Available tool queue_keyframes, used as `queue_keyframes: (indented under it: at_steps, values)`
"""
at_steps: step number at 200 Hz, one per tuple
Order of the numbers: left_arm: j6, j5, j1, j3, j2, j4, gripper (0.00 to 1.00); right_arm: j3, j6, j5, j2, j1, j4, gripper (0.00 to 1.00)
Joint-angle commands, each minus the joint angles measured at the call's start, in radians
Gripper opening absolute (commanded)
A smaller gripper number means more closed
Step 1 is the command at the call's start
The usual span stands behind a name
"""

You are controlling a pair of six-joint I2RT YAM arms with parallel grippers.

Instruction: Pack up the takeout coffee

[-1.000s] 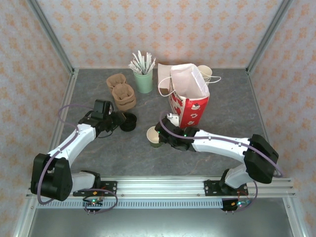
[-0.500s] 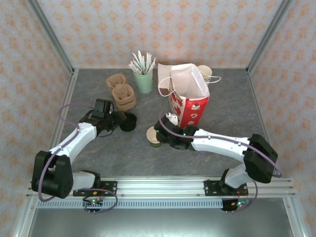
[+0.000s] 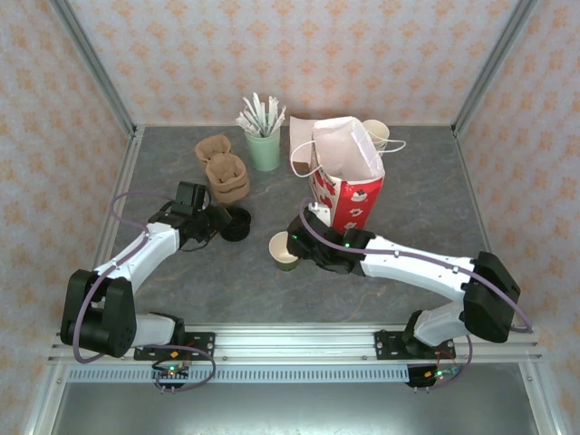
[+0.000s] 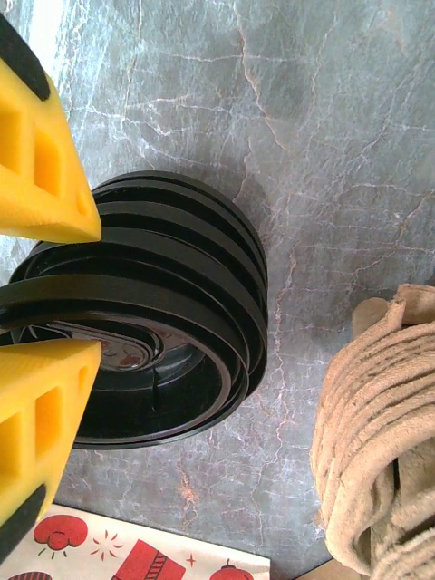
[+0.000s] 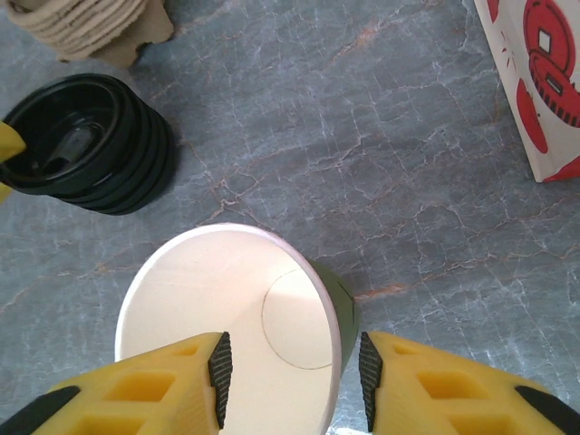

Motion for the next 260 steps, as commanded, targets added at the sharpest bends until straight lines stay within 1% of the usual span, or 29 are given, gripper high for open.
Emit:
queue_keyframes:
  at_steps: [1, 35, 66, 114, 151, 172, 224, 260]
  values:
    - [-0.014, -0.016, -0.011, 0.032, 0.011, 0.018, 0.32, 0.026, -0.007, 0.039, -0.03, -0.005, -0.041, 0.44]
    - [-0.014, -0.015, -0.015, 0.039, 0.013, 0.014, 0.27, 0.03, -0.011, 0.04, -0.033, -0.008, -0.049, 0.44]
    - [-0.01, -0.018, -0.015, 0.049, 0.005, 0.001, 0.25, 0.038, -0.016, 0.039, -0.038, -0.01, -0.056, 0.44]
    - [-0.008, -0.02, -0.015, 0.053, -0.008, -0.007, 0.17, 0.052, -0.023, 0.039, -0.053, -0.011, -0.062, 0.44]
    - [-0.003, -0.024, -0.015, 0.052, -0.001, -0.006, 0.17, 0.055, -0.024, 0.038, -0.068, -0.014, -0.063, 0.44]
    - [-0.004, -0.018, -0.015, 0.055, 0.004, -0.004, 0.15, 0.055, -0.022, 0.038, -0.075, -0.016, -0.065, 0.44]
    - [0.007, -0.008, -0.016, 0.061, -0.043, -0.002, 0.11, 0.063, -0.026, 0.037, -0.097, -0.019, -0.063, 0.44]
    - [0.029, 0.005, -0.016, 0.064, -0.101, -0.005, 0.11, 0.061, -0.024, -0.037, -0.122, -0.032, -0.005, 0.44]
